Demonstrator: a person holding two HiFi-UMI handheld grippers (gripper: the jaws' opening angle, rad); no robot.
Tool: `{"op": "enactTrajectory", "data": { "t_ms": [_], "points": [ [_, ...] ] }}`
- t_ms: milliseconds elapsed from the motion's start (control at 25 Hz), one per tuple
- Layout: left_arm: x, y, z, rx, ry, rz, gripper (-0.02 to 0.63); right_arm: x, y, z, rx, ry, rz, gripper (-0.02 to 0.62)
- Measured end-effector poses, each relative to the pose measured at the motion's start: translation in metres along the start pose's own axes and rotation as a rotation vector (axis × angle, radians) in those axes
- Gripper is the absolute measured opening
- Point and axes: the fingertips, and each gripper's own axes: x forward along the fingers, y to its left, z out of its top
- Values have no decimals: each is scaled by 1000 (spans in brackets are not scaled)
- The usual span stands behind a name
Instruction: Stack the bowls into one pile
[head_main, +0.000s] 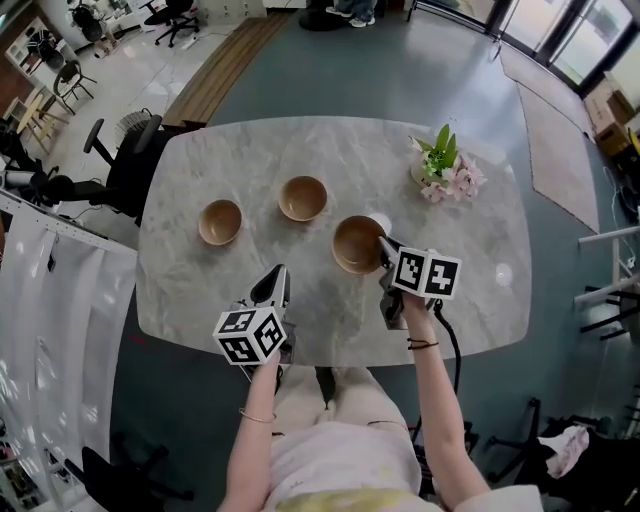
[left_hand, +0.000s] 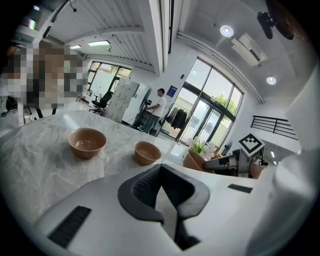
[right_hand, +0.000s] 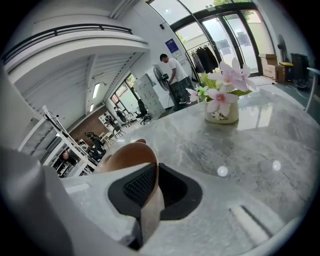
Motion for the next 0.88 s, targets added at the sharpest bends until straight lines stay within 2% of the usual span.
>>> {"op": "enactTrajectory", "data": {
  "t_ms": [280,600,880],
  "points": [
    [11,32,22,13,41,-60,0,32,33,16,48,-51,-32,23],
    [30,55,31,42,116,-137,0,70,58,39,86,-113,-71,23],
    [44,74,33,14,154,-145,0,107,68,53,88,-97,-99,23]
  ]
}}
